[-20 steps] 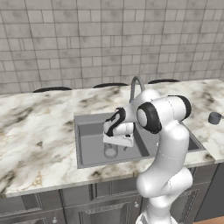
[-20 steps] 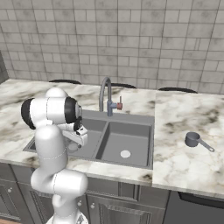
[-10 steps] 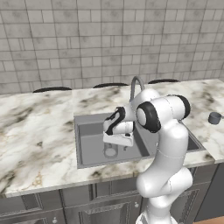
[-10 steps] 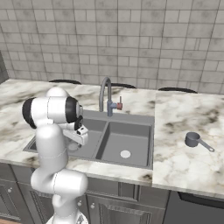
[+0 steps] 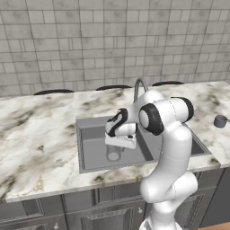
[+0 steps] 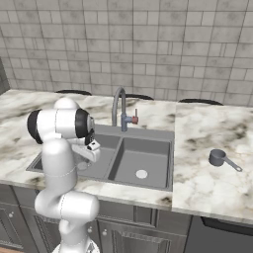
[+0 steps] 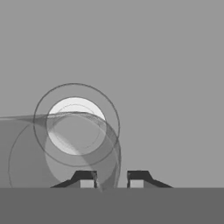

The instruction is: Move any existing items from the left basin to the right basin for drying. Then move the measuring cup from the counter to the left basin of the sink for washing.

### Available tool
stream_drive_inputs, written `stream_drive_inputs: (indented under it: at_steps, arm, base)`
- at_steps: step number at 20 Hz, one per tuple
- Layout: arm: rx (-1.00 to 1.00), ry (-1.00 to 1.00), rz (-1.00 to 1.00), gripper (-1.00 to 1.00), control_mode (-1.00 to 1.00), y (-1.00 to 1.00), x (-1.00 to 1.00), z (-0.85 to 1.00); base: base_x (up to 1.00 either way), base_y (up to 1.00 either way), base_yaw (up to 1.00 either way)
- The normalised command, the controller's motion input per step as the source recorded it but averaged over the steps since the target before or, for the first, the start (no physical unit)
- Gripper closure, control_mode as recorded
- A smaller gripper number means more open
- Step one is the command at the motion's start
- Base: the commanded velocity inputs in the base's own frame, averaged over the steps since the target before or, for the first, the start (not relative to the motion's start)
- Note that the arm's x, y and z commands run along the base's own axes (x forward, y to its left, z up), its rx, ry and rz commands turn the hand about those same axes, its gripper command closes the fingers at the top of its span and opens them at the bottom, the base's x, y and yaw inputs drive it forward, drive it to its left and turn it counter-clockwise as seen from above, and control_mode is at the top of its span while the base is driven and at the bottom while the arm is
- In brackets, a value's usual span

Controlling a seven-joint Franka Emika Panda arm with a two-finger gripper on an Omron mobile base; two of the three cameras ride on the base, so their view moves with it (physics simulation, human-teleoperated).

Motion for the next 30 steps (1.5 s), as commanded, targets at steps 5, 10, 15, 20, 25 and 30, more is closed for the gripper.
stream_drive_inputs:
  at_steps: [5, 10, 15, 20, 25, 30]
  arm:
    - [0.0, 0.0, 0.0, 1.0, -1.0, 0.0, 0.0, -0.11]
    - [0.0, 0.0, 0.0, 1.0, -1.0, 0.0, -0.05, -0.06]
    - [0.0, -0.07, -0.03, 1.0, -1.0, 0.0, -0.15, 0.14]
    - [-0.01, -0.11, -0.06, 1.0, -1.0, 0.02, -0.13, 0.55]
    - [-0.03, -0.09, -0.09, 1.0, -1.0, 0.1, -0.01, 0.68]
    - [-0.03, -0.04, -0.1, 1.0, -1.0, 0.01, 0.0, 0.65]
  base:
    - [0.0, 0.0, 0.0]
    - [0.0, 0.0, 0.0]
    - [0.0, 0.0, 0.0]
    - [0.0, 0.0, 0.0]
    - [0.0, 0.0, 0.0]
    - [0.0, 0.0, 0.0]
